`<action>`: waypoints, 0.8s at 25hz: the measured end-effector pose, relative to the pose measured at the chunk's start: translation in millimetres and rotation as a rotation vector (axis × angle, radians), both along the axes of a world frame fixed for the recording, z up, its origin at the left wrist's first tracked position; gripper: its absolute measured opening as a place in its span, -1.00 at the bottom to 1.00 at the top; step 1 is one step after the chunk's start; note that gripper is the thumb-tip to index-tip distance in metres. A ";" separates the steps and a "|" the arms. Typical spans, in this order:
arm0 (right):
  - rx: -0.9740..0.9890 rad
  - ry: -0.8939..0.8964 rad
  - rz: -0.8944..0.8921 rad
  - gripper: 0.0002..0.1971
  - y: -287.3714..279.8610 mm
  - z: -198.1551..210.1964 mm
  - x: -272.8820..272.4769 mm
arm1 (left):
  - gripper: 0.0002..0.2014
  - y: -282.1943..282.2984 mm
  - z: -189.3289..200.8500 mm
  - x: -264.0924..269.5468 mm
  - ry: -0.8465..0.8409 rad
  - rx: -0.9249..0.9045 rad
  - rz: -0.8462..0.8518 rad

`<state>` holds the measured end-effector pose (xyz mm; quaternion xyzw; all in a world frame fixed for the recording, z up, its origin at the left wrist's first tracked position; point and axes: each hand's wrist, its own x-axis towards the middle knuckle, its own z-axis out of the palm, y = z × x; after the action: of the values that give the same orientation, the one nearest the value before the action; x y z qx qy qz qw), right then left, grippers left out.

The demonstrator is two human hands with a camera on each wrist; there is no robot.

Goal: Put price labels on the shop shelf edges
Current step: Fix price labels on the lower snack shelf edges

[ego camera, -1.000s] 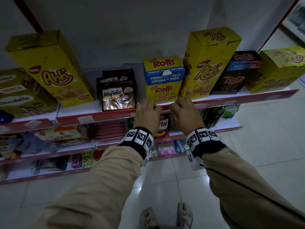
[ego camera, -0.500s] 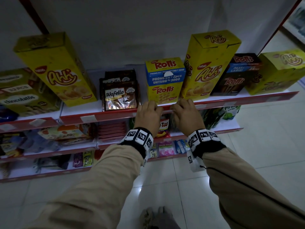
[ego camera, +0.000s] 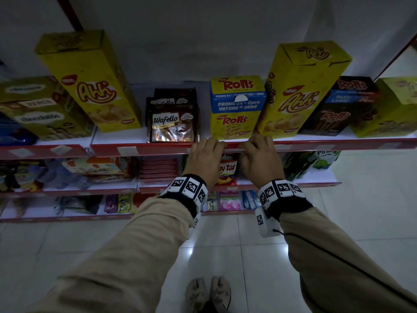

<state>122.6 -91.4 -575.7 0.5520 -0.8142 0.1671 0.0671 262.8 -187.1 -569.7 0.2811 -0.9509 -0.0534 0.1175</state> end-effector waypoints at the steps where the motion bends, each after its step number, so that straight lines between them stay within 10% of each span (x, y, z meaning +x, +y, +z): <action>1: -0.025 0.002 -0.004 -0.81 0.2 -0.8 0.8 | -0.51 -0.1 1.0 2.1 -0.012 0.012 -0.003; 20: -0.090 -0.077 0.025 -0.71 -42.0 4.4 77.2 | -0.35 -48.7 5.6 88.7 -0.139 -0.025 0.010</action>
<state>199.8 -133.4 -571.4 0.5519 -0.8007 0.2254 0.0585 351.5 -235.8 -564.1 0.2874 -0.9560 -0.0210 0.0548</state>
